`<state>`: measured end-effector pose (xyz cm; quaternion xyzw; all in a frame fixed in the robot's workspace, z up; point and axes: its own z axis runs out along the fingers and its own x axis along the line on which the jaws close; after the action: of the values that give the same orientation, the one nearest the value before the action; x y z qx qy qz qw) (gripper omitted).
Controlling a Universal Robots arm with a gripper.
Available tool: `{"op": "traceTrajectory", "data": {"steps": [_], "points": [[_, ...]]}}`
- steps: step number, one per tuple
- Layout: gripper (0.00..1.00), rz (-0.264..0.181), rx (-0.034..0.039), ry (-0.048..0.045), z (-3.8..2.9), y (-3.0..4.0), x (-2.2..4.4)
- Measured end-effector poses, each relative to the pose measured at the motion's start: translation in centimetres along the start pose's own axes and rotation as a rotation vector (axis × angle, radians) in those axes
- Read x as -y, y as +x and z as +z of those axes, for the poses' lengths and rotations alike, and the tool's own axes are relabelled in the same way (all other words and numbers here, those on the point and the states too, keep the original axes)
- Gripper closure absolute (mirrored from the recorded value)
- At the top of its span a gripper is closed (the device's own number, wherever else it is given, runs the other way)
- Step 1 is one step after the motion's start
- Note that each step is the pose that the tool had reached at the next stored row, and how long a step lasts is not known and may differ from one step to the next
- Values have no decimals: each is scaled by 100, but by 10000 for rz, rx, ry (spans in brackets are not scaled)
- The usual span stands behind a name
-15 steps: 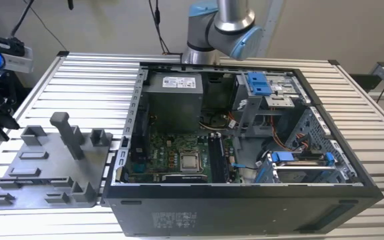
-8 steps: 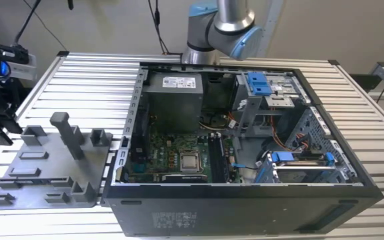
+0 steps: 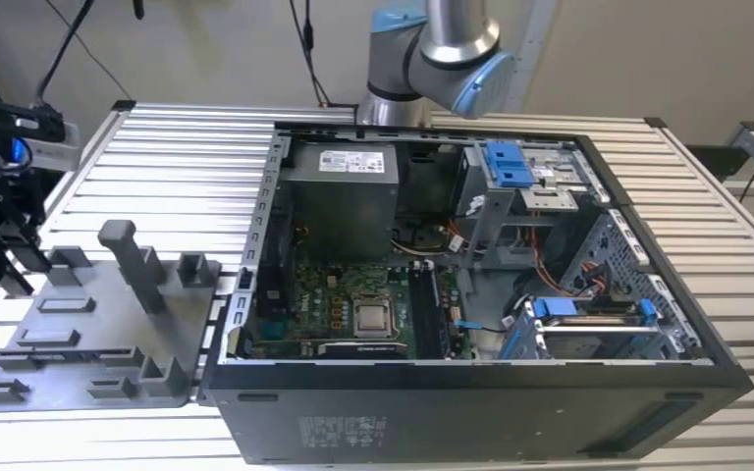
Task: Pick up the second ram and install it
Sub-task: 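Pick up the second ram and move it above second insertion slot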
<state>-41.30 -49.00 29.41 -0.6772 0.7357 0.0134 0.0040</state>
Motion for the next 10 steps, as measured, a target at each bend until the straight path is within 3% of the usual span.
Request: {"op": "traceTrajectory", "data": {"steps": [10], "points": [[64, 0, -12, 7, 181, 5, 1]]}}
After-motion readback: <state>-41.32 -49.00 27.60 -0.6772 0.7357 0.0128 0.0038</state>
